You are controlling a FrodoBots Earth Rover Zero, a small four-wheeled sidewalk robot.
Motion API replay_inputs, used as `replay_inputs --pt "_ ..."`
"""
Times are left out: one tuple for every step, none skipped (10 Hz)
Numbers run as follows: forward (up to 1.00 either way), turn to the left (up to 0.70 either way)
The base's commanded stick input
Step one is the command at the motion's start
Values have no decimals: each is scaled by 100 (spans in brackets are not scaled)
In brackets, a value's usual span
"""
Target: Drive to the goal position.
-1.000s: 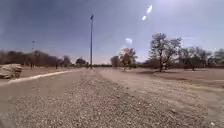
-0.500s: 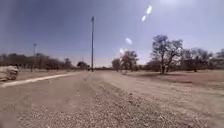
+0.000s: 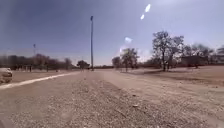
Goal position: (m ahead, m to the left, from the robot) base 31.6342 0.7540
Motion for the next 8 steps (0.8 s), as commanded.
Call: replay_inputs --pt "70 0" --pt "70 0" --pt "70 0" --pt "75 0" --pt "82 0" --pt "85 0" --pt "85 0" --pt "85 0"
